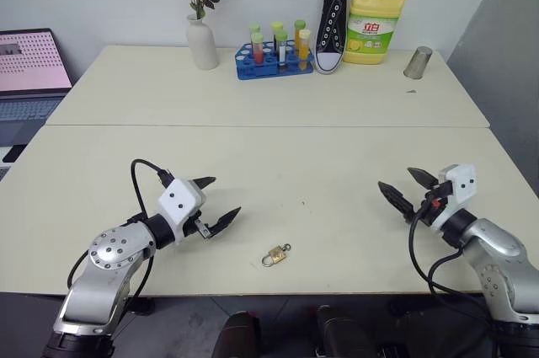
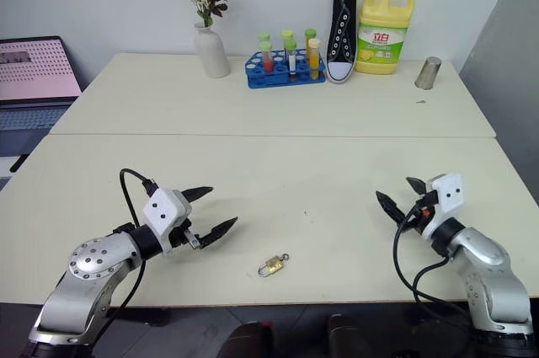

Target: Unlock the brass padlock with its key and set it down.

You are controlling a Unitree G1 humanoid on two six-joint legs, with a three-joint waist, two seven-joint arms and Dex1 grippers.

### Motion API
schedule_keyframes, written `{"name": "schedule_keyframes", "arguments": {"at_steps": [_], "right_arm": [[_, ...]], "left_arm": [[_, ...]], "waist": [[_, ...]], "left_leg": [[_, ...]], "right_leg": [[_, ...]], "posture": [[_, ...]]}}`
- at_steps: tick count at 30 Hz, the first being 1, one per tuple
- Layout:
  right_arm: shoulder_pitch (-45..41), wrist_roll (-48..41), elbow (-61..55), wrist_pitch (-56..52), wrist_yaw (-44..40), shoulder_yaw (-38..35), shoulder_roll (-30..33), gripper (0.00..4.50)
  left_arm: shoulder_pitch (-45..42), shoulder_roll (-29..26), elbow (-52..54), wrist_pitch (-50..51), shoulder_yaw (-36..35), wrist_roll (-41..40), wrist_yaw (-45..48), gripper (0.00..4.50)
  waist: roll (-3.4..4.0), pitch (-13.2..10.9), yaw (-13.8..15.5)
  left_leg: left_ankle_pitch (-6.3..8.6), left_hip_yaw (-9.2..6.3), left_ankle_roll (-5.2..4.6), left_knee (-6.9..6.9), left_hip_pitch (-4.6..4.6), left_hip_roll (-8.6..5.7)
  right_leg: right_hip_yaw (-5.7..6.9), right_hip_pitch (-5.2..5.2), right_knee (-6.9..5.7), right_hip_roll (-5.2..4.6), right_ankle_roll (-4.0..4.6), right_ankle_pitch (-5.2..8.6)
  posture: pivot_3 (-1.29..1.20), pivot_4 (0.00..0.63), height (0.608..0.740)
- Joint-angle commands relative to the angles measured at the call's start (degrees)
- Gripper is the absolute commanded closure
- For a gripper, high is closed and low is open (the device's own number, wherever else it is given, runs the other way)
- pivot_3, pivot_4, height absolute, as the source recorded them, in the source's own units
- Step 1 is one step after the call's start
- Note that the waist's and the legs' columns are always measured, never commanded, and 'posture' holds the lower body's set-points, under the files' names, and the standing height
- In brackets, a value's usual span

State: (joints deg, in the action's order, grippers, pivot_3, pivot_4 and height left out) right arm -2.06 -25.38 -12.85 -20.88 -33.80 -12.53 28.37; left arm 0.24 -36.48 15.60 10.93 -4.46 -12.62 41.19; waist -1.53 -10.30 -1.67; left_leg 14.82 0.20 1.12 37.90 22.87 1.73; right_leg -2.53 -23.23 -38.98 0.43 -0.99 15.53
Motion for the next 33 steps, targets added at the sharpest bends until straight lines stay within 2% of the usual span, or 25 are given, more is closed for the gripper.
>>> {"name": "schedule_keyframes", "arguments": {"at_steps": [1,5,11,19,23,25,28,30,33], "right_arm": [[-0.48,0.04,-0.43,3.19,-2.1,-0.8,0.75,0.01],[0.41,0.31,-2.71,3.39,-2.87,0.88,1.03,0.01],[0.7,-1.82,-6.14,0.99,-8.13,2.13,5.33,0.01],[4.26,-9.76,-18.36,-7.83,-20.26,4.51,17.26,0.01],[4.69,-10.33,-19.92,-8.74,-20.86,5.25,18.37,0.01],[4.26,-11.43,-21.44,-9.85,-19.46,5.56,17.48,0.01],[5.96,-10.33,-22.68,-8.92,-19.79,7.19,17.12,0.01],[7.13,-9.0,-22.76,-8.68,-18.75,7.73,16.8,0.01],[8.55,-8.26,-24.13,-8.47,-16.67,8.37,15.32,0.01]], "left_arm": [[-1.61,-0.36,-2.05,-4.35,-1.15,-1.47,2.97,0.0],[-0.99,-4.07,-7.48,-11.88,-1.46,-0.66,9.42,0.0],[-1.01,-9.69,-11.34,-14.51,-2.31,-4.79,20.18,0.0],[4.67,-14.23,-3.67,-12.31,-2.87,-8.4,27.38,0.0],[6.36,-14.78,-1.64,-11.8,-3.05,-7.98,27.49,0.0],[8.61,-15.79,2.27,-9.37,-3.32,-9.52,28.15,0.0],[12.37,-14.19,8.91,-4.51,-1.82,-9.53,23.85,0.0],[15.44,-14.21,12.61,-2.71,-0.58,-8.52,22.92,0.0],[14.59,-12.5,12.99,-0.04,2.58,-2.06,16.53,0.0]], "waist": [[0.0,0.0,0.01],[0.01,0.0,0.01],[0.03,-0.02,-0.01],[0.02,-0.03,0.01],[-0.01,-0.02,0.02],[-0.04,-0.02,0.01],[-0.04,-0.03,-0.01],[-0.05,-0.03,0.0],[-0.04,-0.03,0.04]], "left_leg": [[0.0,-0.01,0.0,0.0,0.01,-0.01],[0.0,0.01,0.0,-0.01,0.0,0.0],[0.0,0.03,0.0,-0.01,0.0,0.01],[0.0,0.02,0.0,-0.04,0.02,0.05],[0.0,-0.04,0.0,-0.01,0.0,0.07],[0.0,-0.04,0.0,0.01,-0.02,0.07],[0.0,0.02,0.0,-0.01,-0.02,0.07],[0.01,-0.01,0.0,-0.02,0.02,0.07],[0.01,-0.02,0.0,-0.02,0.02,0.03]], "right_leg": [[0.01,0.0,0.0,0.0,0.0,0.0],[0.01,-0.01,0.0,0.0,0.0,0.0],[0.01,-0.02,0.0,0.0,0.01,0.01],[0.03,-0.02,0.05,-0.05,0.03,0.03],[0.08,0.0,0.03,-0.05,0.04,0.03],[0.08,0.01,0.02,-0.03,0.04,0.03],[0.03,0.0,0.03,-0.04,0.04,0.04],[0.05,0.0,0.07,-0.05,0.03,0.05],[0.04,0.0,0.07,-0.05,0.03,0.05]], "posture": [[0.0,0.15,0.74],[0.0,0.15,0.74],[0.0,0.15,0.74],[0.0,0.15,0.74],[0.0,0.15,0.74],[0.0,0.15,0.74],[0.0,0.15,0.74],[0.0,0.15,0.74],[0.0,0.15,0.74]]}}
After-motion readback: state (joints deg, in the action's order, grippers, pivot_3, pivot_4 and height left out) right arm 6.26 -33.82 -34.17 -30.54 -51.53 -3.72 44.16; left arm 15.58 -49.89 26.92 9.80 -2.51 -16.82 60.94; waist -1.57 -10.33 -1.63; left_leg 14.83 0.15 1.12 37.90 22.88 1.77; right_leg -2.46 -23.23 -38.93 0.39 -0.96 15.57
